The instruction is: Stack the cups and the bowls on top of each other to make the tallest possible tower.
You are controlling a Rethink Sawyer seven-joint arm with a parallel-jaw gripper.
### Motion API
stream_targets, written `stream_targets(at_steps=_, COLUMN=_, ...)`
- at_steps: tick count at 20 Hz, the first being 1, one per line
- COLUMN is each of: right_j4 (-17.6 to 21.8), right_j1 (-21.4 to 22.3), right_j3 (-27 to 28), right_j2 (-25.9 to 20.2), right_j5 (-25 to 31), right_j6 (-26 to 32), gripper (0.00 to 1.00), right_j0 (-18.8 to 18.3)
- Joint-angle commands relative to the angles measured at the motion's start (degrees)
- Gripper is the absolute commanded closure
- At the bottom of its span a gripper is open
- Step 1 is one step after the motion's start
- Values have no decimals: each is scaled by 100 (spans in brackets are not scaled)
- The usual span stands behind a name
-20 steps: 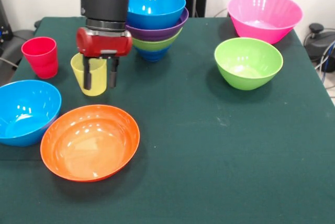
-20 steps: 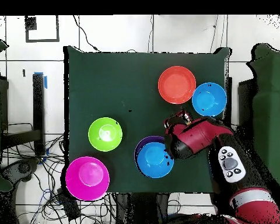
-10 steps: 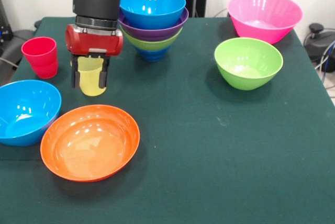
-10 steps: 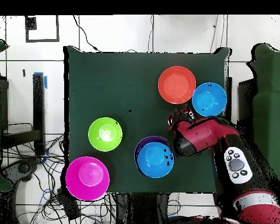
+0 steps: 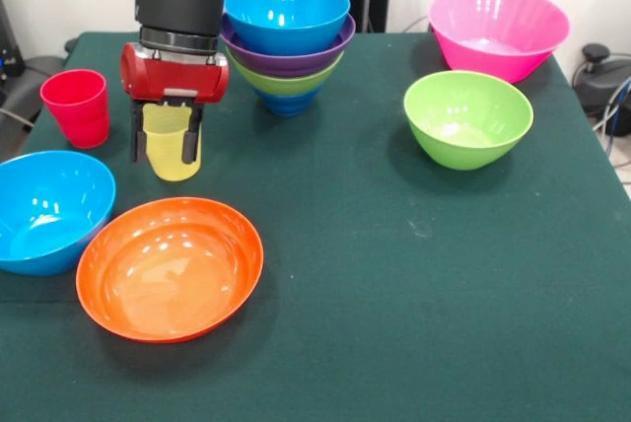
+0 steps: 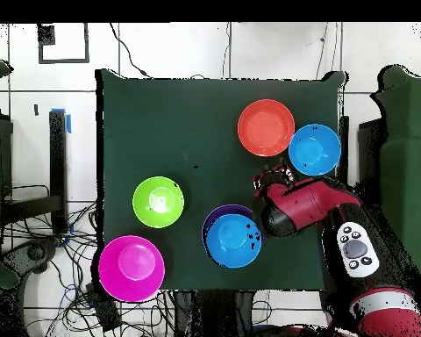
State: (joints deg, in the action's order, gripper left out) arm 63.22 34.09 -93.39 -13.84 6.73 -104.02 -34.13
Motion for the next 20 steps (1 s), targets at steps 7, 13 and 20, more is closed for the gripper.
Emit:
stream_targets(at_steps=7, right_j4=-69, right_j1=-295, right_j3=364, right_j2=143, right_j5=-178, right_j6=-540, gripper=0, right_j0=357)
stream_targets(at_steps=13, right_j4=-138, right_j1=-241, right_j3=317, right_j2=78, right_j5=-111, right_j6=-429, gripper=0, right_j0=323)
stream_targets(at_steps=20, right_j4=-138, right_j1=-273, right_j3=336, right_j2=152, right_j5=-166, right_j6=-464, gripper=0, right_j0=382)
